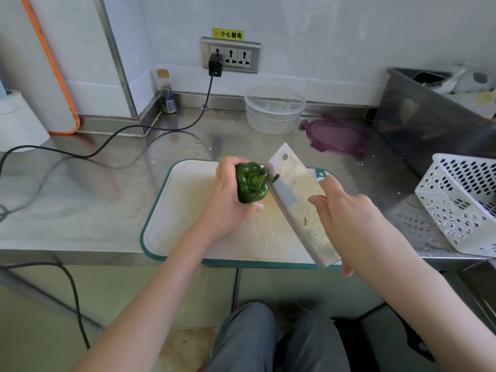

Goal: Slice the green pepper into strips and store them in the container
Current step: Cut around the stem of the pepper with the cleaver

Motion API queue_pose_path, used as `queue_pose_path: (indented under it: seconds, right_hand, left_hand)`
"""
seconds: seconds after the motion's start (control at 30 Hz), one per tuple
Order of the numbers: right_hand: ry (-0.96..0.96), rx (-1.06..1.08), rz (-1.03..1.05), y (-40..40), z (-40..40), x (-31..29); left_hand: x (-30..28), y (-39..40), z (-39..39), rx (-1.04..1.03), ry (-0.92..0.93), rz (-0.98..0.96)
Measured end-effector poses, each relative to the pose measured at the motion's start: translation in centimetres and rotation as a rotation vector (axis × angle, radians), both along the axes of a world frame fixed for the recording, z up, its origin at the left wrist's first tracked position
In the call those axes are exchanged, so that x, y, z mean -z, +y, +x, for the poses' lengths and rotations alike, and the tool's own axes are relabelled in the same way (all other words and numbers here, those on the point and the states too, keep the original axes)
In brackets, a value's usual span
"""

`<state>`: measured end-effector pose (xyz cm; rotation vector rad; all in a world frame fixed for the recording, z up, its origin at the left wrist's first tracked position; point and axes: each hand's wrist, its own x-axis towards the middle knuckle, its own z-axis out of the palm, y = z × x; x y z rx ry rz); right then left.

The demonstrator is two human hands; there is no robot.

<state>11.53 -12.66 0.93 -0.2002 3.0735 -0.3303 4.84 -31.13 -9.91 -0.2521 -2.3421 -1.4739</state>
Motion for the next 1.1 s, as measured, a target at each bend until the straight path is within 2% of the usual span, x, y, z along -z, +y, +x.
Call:
queue_pose_path:
  seconds: [0.23,0.4,1.1]
  right_hand:
    - [-0.009,0.052,-0.045,-0.2,0.4,-0.4]
    - [0.009,-0.035,0.045,-0.8,0.9,-0.6]
    - [0.040,-0.008,0.083,-1.8,1.5,-0.9]
  left_hand:
    - [-0.1,0.0,0.0,-0.015,-0.015,0.018]
    - [-0.2,-0.1,0.0,-0.031,-0.006,0.029]
    - [-0.3,0.0,0.1,-0.075,-0.022,0.055]
